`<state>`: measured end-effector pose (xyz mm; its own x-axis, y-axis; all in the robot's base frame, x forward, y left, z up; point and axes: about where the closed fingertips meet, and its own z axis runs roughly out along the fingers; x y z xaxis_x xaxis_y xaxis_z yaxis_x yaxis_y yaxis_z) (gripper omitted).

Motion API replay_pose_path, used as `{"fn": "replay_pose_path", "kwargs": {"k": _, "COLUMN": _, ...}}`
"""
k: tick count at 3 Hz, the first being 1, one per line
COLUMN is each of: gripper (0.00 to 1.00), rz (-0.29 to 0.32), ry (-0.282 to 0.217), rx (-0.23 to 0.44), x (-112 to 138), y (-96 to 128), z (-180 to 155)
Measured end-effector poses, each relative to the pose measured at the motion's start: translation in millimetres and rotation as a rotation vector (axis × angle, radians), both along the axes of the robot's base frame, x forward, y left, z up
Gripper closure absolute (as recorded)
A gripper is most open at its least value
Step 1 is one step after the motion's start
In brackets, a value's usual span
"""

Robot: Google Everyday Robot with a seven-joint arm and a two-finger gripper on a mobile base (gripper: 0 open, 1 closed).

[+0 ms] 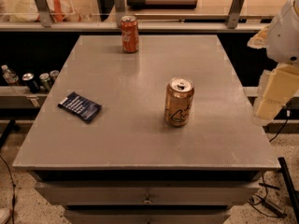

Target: Move orange can near coke can

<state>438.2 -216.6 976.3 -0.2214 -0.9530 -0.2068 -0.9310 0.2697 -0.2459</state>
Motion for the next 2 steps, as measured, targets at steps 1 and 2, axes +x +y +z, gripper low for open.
{"fn": "replay_pose_path", "kwargs": {"k": 1, "gripper": 0.00, "rz": 0.000, "ry": 0.000, "rx": 0.000, "x": 0.0, "y": 0.0, "z": 0.0}}
{"fn": "replay_pose_path", "kwargs": {"k": 2, "gripper": 0.00, "rz": 0.000, "ry": -0.013, "rx": 0.055, "x": 1.1, "y": -0.7, "z": -2.9}}
